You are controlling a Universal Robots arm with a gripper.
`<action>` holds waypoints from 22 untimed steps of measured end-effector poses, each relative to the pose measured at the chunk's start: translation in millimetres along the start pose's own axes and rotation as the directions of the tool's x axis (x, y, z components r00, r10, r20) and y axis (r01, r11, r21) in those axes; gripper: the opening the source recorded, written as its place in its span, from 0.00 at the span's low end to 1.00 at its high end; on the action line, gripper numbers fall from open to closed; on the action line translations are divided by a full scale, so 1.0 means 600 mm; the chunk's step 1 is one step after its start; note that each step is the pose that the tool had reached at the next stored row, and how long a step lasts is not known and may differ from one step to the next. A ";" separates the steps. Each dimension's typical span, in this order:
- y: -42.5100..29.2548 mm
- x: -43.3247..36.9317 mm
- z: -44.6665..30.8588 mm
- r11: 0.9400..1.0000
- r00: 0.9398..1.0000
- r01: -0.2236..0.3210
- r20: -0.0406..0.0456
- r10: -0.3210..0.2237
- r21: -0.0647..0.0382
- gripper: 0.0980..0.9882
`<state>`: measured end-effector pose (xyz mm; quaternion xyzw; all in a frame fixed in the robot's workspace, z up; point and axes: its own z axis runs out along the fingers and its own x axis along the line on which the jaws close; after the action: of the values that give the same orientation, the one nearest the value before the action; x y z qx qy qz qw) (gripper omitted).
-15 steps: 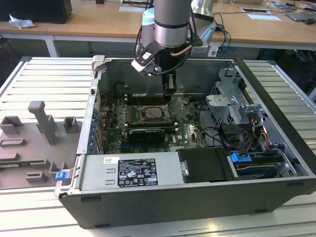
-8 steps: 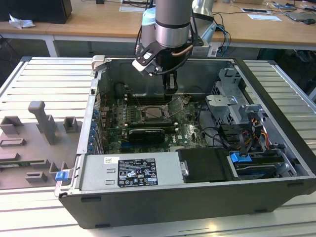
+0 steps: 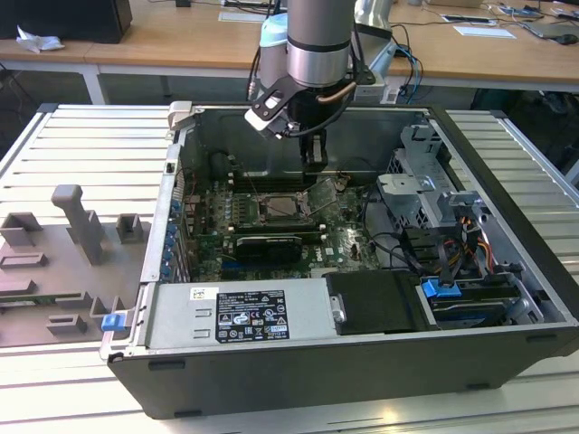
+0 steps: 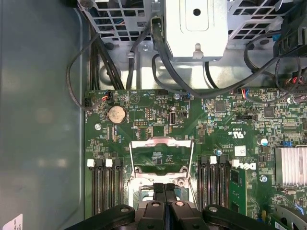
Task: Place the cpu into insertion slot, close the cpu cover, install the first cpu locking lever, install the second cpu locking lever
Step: 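Close the cpu cover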
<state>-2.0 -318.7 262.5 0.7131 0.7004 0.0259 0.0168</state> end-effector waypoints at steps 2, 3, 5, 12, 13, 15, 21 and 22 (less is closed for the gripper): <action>0.001 0.000 0.000 1.000 1.000 0.000 0.000 0.000 0.000 0.01; 0.001 0.000 0.000 1.000 1.000 0.000 0.000 0.000 0.000 0.01; 0.002 0.000 0.000 1.000 1.000 0.000 0.000 0.000 0.000 0.01; 0.003 0.000 0.000 1.000 1.000 0.000 0.000 0.000 0.000 0.01; 0.004 0.000 0.000 1.000 1.000 0.000 0.000 0.000 0.000 0.01; 0.004 0.000 0.000 1.000 1.000 0.000 0.000 0.000 0.000 0.01; 0.006 0.000 -0.001 1.000 1.000 0.000 0.000 0.000 0.000 0.01; 0.007 0.000 -0.001 1.000 1.000 0.000 0.000 0.000 0.000 0.01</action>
<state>2.0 -318.7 263.4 0.7130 0.7005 0.0259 0.0168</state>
